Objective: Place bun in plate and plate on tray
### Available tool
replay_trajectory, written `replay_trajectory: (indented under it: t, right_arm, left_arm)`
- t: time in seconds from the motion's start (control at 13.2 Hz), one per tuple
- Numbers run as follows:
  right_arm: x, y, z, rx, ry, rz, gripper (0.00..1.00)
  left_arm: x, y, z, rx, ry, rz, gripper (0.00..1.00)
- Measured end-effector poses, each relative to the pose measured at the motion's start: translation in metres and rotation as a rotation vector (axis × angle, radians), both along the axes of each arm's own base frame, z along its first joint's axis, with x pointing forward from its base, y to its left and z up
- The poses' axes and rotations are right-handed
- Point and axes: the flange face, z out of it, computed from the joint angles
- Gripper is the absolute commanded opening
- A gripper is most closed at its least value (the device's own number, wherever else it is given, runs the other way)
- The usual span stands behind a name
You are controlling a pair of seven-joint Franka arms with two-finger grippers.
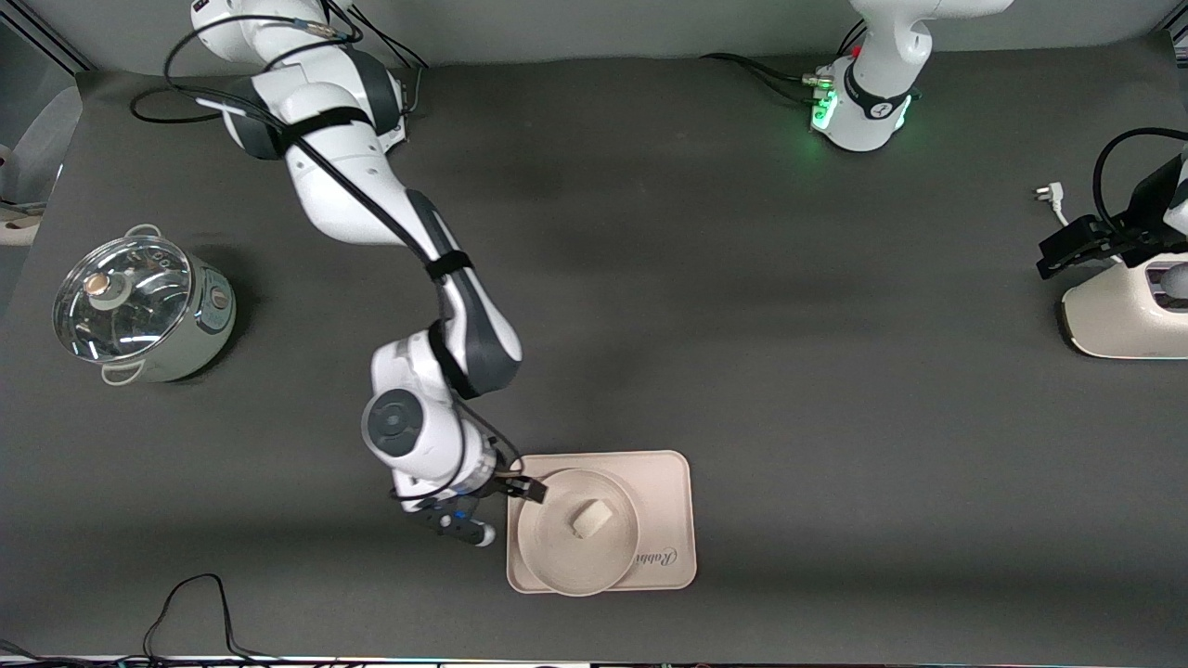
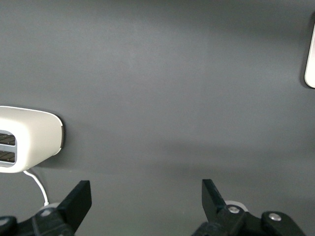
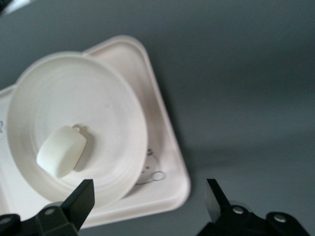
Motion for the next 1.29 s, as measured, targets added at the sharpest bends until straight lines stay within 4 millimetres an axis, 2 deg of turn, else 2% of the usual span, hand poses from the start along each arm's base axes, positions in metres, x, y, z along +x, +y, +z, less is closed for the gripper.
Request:
replay_trajectory:
  t: [0.15,0.3,0.53,0.68,0.99,1.14,1.29]
  right_arm:
    - [0.005,-0.039,0.062,-0.061,0.002,0.093,1.00]
    - [0.001,-0.081,0.124,-0.091,-0.007,0.151,1.00]
    - [-0.021,-0.158,0.191,-0.114,-0.012,0.202,1.00]
    - [-0.044,-0.199,0.220,-0.110,0.018,0.196,1.00]
    - [-0.077,-0.235,0.267,-0.173,0.062,0.201,1.00]
    - [-0.093,-0.261,0.281,-0.163,0.069,0.204,1.00]
    - [-0.118,-0.294,0.290,-0.150,0.084,0.226,1.00]
  left_arm:
    - [0.000,0.005,0.000,-0.017,-0.003,0.013,1.00]
    - [0.000,0.009,0.001,-0.024,-0.005,0.024,1.00]
    - [0.001,0.009,0.001,-0.025,-0.009,0.023,1.00]
    - [0.001,0.009,0.001,-0.026,-0.009,0.023,1.00]
    - [0.002,0.009,0.003,-0.028,-0.025,0.023,1.00]
    - [0.004,0.009,0.003,-0.028,-0.036,0.024,1.00]
    - [0.005,0.010,0.001,-0.028,-0.036,0.025,1.00]
